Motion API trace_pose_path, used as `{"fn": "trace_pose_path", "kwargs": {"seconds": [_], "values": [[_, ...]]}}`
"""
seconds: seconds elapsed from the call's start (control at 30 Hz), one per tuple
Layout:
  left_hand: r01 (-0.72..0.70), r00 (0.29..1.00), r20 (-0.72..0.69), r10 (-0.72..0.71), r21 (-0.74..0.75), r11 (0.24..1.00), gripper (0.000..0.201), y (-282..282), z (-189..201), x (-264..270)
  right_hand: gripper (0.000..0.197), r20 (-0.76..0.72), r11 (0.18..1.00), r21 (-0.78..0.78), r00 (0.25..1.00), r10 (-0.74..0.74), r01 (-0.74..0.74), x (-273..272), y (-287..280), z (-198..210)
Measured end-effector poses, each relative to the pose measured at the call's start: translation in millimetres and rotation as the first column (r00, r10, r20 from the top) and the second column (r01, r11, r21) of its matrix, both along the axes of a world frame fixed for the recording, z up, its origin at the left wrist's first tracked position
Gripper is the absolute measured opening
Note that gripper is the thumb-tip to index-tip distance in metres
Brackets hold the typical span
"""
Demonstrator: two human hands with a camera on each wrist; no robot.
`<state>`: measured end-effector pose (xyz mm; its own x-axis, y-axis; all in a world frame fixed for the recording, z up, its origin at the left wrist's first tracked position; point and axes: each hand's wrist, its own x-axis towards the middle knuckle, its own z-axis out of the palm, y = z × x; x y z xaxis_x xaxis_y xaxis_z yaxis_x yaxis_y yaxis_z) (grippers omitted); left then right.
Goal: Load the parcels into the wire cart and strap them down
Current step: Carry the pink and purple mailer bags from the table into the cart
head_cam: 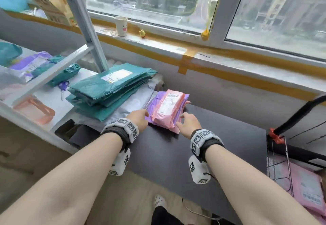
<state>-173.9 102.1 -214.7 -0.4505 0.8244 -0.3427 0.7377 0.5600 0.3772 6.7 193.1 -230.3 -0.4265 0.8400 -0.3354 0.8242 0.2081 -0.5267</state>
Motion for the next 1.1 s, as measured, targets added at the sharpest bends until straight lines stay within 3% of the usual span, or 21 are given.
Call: {"fn": "trace_pose_path", "kwargs": {"seconds": [0.23, 0.43, 0.6, 0.77, 0.93, 1.1], "values": [[-0.077, 0.980, 0.177, 0.086, -0.058, 0.995, 0.042, 81, -40, -29, 0.042, -0.171, 0.969, -0.139, 0.959, -0.225, 0.203, -44, 61, -39], [-0.256, 0.874, 0.398, 0.278, -0.107, 0.961, 0.046, 113, -69, -36, 0.035, -0.285, 0.885, -0.322, 0.856, -0.430, 0.337, -52, 82, -63], [-0.301, 0.800, 0.498, 0.334, -0.147, 0.942, 0.048, 113, -78, -39, 0.024, -0.350, 0.849, -0.403, 0.800, -0.487, 0.341, -49, 80, -75], [-0.234, 0.774, 0.576, 0.263, -0.126, 0.964, 0.036, 101, -70, -35, 0.021, -0.419, 0.826, -0.455, 0.738, -0.529, 0.334, -36, 77, -63], [-0.270, 0.713, 0.662, 0.229, -0.042, 0.962, 0.021, 79, -49, -24, 0.022, -0.476, 0.838, -0.448, 0.710, -0.519, 0.312, -20, 60, -49], [-0.291, 0.682, 0.712, 0.169, 0.052, 0.955, 0.023, 38, -21, -1, 0.028, -0.568, 0.862, -0.423, 0.660, -0.492, 0.279, 7, 17, -26]]}}
